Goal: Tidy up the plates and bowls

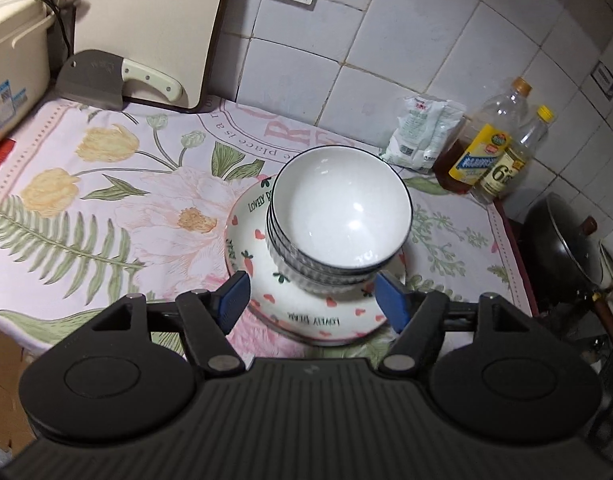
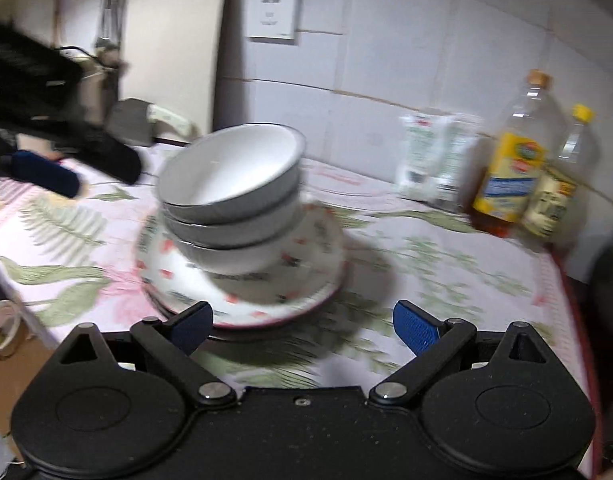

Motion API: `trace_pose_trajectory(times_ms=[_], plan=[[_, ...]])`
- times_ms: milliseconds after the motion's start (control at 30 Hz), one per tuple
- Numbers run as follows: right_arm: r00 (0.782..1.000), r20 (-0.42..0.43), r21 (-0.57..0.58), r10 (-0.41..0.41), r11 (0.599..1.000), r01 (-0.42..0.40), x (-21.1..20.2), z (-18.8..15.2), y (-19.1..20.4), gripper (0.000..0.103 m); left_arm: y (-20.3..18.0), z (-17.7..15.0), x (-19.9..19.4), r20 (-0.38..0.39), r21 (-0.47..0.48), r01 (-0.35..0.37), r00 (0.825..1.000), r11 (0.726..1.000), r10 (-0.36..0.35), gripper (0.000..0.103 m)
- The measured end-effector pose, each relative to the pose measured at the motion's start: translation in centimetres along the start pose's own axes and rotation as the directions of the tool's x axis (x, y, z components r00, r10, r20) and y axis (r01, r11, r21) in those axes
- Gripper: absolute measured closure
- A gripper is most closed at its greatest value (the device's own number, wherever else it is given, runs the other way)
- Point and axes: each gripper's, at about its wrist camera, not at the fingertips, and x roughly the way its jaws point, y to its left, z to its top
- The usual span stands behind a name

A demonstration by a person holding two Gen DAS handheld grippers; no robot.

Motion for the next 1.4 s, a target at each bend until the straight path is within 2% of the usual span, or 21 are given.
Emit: trace_pose_trajectory(times_ms=[233, 567, 800, 1067, 1400], plan=[[0.998, 0.021, 0.061, -0.060, 0.996, 0.059, -4.2, 0.5, -2.7, 0.004, -0.8, -1.1, -3.1, 0.000, 0.043, -0.053, 0.999, 0.998, 0.053, 0.028], [0.994, -0.041, 0.190, -0.102, 0.976, 0.108, -9.8, 2.6, -3.6, 0.004, -2.8, -2.2, -6.9, 0.002, 0.138, -0.110, 0.994, 0.984, 0.111, 0.014], [0.986, -0.059, 0.198, -0.158, 0.966, 0.167, -13.6, 3.8, -3.1, 0.004, -3.3, -2.9, -8.5, -0.048, 0.157, -0.167, 0.983, 0.973, 0.177, 0.014], [0.979, -0.122, 0.237, -0.164, 0.953, 0.190, -15.7, 4.1, -2.1, 0.003, -3.8, -3.6, -10.5, -0.012, 0.232, -0.199, 0.978, 0.952, 0.207, 0.014], [0.968, -0.163, 0.216, -0.189, 0.951, 0.222, -16.6, 3.9, -0.7, 0.003, -3.3, -3.9, -11.1, -0.015, 0.240, -0.238, 0.969, 0.941, 0.248, 0.013]])
